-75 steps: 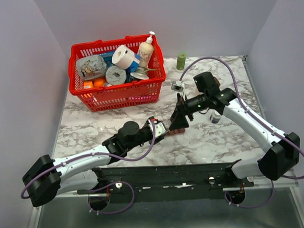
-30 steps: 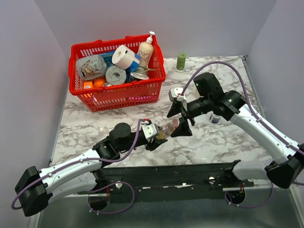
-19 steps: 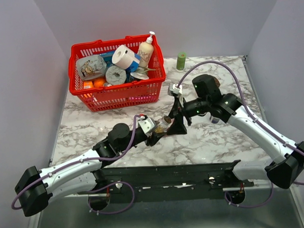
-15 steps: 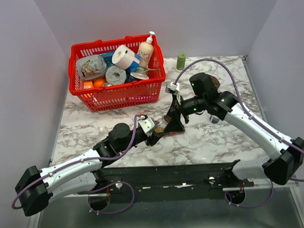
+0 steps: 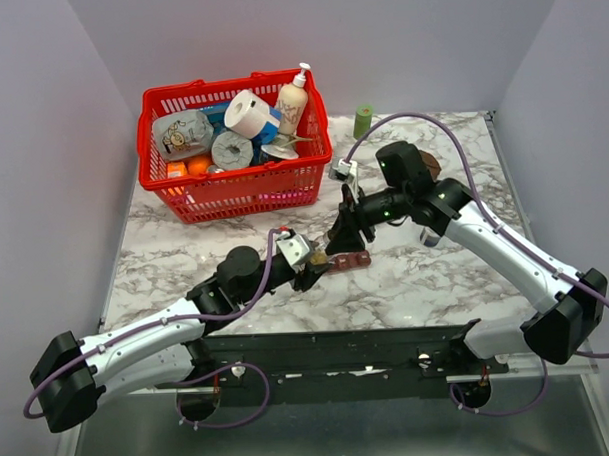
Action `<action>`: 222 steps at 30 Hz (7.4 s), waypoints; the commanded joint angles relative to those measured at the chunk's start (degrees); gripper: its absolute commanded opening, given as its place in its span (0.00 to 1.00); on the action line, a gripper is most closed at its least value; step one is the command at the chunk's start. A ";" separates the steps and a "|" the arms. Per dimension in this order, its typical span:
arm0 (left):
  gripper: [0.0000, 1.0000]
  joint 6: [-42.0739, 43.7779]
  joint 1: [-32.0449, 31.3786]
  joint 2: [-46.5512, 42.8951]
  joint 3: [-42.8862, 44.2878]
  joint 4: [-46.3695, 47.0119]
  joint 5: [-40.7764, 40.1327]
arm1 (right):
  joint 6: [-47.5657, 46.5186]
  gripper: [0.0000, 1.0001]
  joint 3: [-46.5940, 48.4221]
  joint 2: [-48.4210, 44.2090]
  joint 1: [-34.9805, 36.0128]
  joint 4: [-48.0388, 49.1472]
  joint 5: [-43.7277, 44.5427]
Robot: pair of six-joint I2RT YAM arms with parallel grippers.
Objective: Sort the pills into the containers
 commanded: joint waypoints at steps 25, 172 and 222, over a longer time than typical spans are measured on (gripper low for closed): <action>0.00 4.94 3.21 -2.33 3.90 -6.77 20.82 | -37.57 0.73 10.59 0.86 5.68 -13.51 -8.95; 0.00 -23.28 15.07 -5.41 6.52 8.54 45.79 | -2.69 0.18 14.28 4.99 7.79 15.79 -26.22; 0.00 -9.56 14.55 4.17 20.42 -18.36 11.56 | 5.92 0.87 15.08 3.58 8.67 6.19 27.45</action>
